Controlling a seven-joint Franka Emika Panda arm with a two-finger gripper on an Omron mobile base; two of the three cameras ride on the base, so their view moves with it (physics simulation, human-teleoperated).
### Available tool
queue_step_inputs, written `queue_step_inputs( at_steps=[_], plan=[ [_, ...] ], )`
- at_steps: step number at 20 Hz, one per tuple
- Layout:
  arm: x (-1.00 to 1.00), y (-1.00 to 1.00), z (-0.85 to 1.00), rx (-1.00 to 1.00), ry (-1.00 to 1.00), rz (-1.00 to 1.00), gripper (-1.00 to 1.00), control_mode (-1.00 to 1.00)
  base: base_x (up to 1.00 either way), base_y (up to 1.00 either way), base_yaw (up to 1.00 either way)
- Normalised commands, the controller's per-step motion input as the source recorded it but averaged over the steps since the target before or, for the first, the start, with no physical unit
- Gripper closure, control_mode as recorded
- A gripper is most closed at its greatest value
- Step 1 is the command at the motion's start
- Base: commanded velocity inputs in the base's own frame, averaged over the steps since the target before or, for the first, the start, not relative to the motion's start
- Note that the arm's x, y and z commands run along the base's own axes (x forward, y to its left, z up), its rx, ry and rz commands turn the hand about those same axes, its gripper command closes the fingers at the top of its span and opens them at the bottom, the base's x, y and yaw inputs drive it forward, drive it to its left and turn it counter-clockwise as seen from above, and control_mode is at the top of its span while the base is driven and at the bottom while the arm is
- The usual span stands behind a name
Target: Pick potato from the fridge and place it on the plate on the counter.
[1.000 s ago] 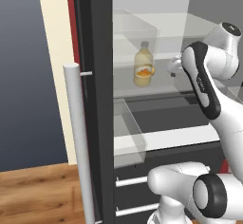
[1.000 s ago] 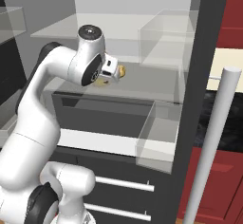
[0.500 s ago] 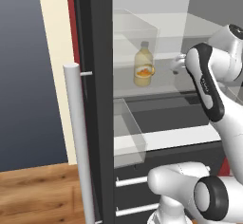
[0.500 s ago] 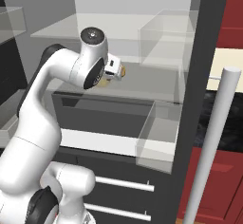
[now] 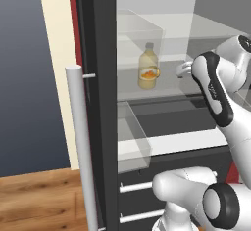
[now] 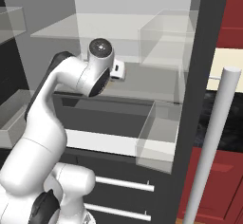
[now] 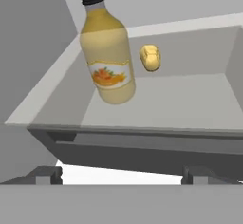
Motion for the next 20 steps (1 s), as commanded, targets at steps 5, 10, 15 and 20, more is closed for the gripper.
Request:
queue_step_inputs(
  at_steps=[5, 10, 15, 20],
  plan=[
    [0.25, -0.11, -0.02, 0.0, 0.0, 0.09, -1.0, -1.0, 0.0, 0.0, 0.0],
    [0.37, 0.0, -0.12, 0.0, 0.0, 0.03, -1.0, -1.0, 0.0, 0.0, 0.0],
    [0.42, -0.1, -0.2, 0.0, -0.03, 0.06, -1.0, -1.0, 0.0, 0.0, 0.0],
    [0.43, -0.05, -0.2, 0.0, 0.0, 0.05, -1.0, -1.0, 0.0, 0.0, 0.0]
  ],
)
